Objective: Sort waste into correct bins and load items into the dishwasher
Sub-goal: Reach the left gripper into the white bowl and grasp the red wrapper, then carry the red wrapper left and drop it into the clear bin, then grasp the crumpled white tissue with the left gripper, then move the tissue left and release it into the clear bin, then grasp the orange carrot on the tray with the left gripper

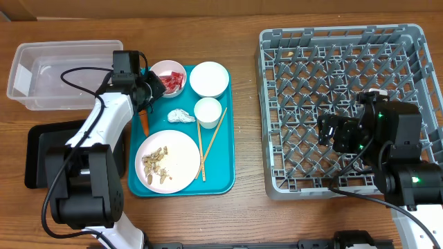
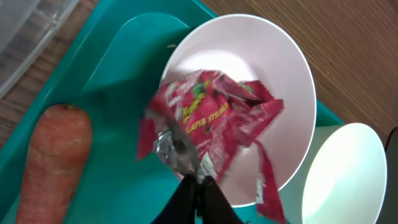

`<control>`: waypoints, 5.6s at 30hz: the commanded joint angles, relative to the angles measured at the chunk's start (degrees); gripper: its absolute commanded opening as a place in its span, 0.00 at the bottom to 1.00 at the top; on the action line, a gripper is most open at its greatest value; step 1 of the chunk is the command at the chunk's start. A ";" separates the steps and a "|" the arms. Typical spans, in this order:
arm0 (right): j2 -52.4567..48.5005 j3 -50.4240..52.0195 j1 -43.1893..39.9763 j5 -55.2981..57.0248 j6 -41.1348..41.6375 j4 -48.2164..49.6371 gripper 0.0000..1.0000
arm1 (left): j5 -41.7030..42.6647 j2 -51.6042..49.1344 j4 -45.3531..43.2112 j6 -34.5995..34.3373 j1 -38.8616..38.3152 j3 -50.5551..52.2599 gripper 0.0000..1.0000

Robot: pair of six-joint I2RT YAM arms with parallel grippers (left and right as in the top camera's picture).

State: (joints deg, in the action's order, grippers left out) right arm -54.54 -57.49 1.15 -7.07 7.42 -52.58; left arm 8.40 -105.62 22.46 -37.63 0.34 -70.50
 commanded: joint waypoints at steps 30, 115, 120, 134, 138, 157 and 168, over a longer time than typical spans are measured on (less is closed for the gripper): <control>-1.46 -1.70 -0.26 -0.13 -0.13 0.17 1.00 | -21.46 11.41 5.62 8.48 10.25 -9.90 0.04; -1.46 -1.70 -0.26 -0.11 -0.13 -0.52 1.00 | -13.33 -1.99 31.67 12.35 12.94 -32.20 0.72; -1.46 -1.70 -0.26 -0.11 -0.13 -0.50 1.00 | -3.69 -2.01 40.92 12.35 10.73 -32.20 0.67; -1.46 -1.70 -0.26 -0.11 -0.15 -0.70 1.00 | -10.32 -2.05 45.33 11.63 1.16 -18.75 0.68; -1.46 -1.70 -0.26 -0.11 -0.13 -0.72 1.00 | -10.32 -2.05 37.97 11.69 0.74 -12.33 0.65; -1.46 -1.70 -0.26 -0.11 -0.13 -0.74 1.00 | -10.67 -2.64 20.24 11.72 0.74 1.51 0.53; -1.46 -1.70 -0.26 -0.11 -0.13 -0.74 1.00 | -12.02 -2.71 20.17 11.74 0.74 1.53 0.42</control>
State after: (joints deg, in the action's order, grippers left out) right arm -56.27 -57.54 1.15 -7.05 7.44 -53.58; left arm -2.61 -107.50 42.76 -25.50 1.48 -69.60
